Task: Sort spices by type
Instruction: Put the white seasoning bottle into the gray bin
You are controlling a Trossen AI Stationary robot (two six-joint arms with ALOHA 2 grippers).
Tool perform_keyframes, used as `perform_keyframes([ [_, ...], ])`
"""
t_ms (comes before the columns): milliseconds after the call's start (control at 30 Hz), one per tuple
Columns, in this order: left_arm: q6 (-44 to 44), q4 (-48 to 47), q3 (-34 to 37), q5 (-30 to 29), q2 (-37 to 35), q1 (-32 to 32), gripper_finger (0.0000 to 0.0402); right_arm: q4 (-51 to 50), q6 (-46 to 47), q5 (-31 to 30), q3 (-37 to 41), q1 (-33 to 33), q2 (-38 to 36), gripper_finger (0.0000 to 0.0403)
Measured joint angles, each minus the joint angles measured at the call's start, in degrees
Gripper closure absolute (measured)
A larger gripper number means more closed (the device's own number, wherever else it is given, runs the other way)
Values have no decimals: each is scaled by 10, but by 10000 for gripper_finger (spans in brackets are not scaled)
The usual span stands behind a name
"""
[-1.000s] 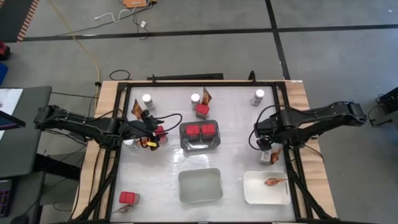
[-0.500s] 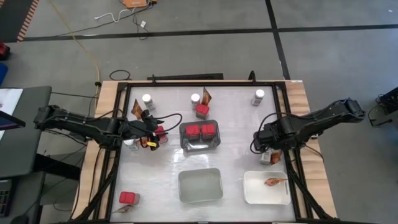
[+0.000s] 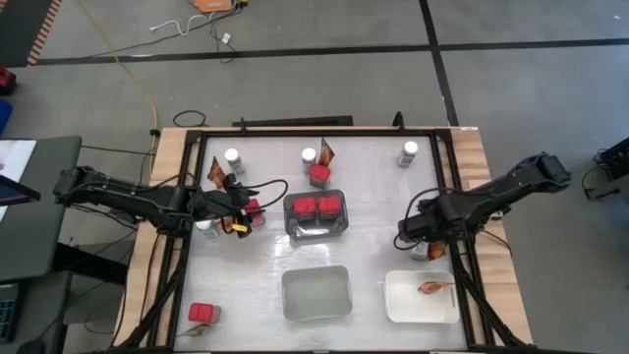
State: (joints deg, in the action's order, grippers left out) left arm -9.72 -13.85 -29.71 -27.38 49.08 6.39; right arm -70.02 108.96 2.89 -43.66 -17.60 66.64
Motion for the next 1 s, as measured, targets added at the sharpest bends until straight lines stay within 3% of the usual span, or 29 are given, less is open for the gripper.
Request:
perform_keyframes([
  [367, -2, 0, 0, 0, 0, 0, 144, 35, -79, -1, 0, 36, 77, 30],
  [767, -6, 0, 0, 0, 0, 0, 144, 157, -71, 9, 92, 36, 60, 31],
  [900, -6, 0, 0, 0, 0, 0, 144, 185, -90, 9, 107, 40, 60, 53],
  [1000, -6, 0, 0, 0, 0, 0, 144, 196, -112, 2, 112, 49, 60, 98],
])
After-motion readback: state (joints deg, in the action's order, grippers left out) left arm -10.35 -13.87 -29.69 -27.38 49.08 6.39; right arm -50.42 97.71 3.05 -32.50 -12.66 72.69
